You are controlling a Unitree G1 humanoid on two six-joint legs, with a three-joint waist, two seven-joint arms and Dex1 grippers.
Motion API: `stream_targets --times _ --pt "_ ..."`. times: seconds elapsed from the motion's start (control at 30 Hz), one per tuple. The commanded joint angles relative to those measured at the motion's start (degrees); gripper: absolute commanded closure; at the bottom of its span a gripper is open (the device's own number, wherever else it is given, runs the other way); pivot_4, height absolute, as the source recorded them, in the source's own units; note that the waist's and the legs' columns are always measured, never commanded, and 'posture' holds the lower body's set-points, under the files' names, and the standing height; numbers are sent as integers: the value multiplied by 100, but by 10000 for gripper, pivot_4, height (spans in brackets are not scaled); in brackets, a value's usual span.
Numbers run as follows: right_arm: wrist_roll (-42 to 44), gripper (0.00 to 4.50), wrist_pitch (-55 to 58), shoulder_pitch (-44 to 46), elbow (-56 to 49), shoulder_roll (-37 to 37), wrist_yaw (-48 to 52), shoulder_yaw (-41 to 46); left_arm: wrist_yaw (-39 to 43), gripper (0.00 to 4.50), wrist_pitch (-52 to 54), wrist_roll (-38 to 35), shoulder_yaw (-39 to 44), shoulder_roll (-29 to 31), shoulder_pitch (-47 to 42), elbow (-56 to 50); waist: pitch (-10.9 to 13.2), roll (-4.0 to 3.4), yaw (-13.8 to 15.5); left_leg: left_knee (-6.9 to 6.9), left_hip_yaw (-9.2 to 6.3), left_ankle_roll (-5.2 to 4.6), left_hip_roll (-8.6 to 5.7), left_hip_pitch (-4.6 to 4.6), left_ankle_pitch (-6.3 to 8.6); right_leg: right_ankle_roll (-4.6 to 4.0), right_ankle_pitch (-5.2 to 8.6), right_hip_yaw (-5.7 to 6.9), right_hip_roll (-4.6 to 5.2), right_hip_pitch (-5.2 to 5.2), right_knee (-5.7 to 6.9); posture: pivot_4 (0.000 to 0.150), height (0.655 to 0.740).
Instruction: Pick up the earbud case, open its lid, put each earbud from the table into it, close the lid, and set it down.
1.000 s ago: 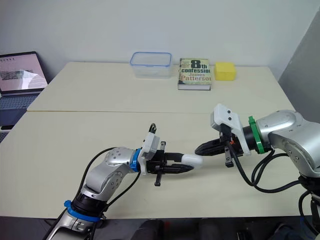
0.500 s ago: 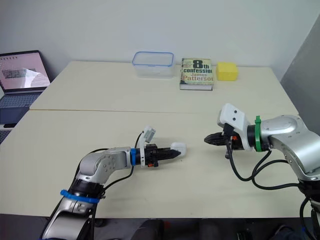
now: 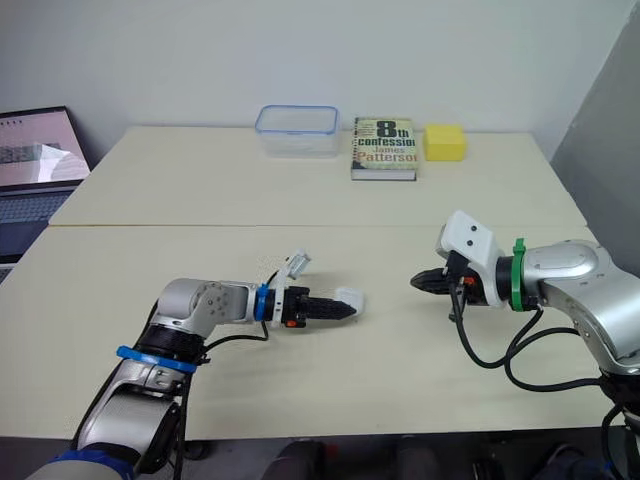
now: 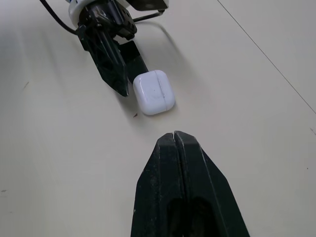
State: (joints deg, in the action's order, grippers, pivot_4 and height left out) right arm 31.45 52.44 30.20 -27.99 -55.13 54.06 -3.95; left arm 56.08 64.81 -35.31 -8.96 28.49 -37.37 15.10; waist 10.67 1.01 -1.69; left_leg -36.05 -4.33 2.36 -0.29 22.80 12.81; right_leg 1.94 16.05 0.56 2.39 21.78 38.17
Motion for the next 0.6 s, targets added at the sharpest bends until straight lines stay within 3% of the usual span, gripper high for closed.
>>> stream_targets --times 0.03,0.13,0.23,0.37,0.6 --pt "-64 45000 -256 -48 -175 -182 126 172 23 211 -69 291 -61 742 598 -650 -1 -2 -51 2 2 0 3 -5 0 -3 -1 -7 -2 1 1 1500 7320" --pt "-224 45000 -621 -175 -190 -377 342 159 314 211 -867 501 -81 1426 1234 -1526 -2 -4 -95 10 2 0 11 -12 0 -3 -1 -15 -5 3 4 1500 7320" --pt "-440 38895 -1097 -318 -197 -618 603 170 515 0 -1864 770 140 2004 1792 -2112 -1 -7 -82 16 5 0 39 -8 1 -13 -6 -17 -4 12 1 1500 7320" --pt "-402 24724 -1511 -372 -167 -934 1071 371 695 0 -3154 897 895 2350 2073 -2369 2 -9 6 12 6 0 42 7 0 -20 2 -11 -6 25 -2 1500 7320" --pt "-578 373 -2558 -237 345 -1064 1699 528 530 0 -3985 1015 2003 2658 2515 -3025 6 -4 67 11 17 0 29 22 1 -22 0 -16 -2 32 -19 1500 7320"
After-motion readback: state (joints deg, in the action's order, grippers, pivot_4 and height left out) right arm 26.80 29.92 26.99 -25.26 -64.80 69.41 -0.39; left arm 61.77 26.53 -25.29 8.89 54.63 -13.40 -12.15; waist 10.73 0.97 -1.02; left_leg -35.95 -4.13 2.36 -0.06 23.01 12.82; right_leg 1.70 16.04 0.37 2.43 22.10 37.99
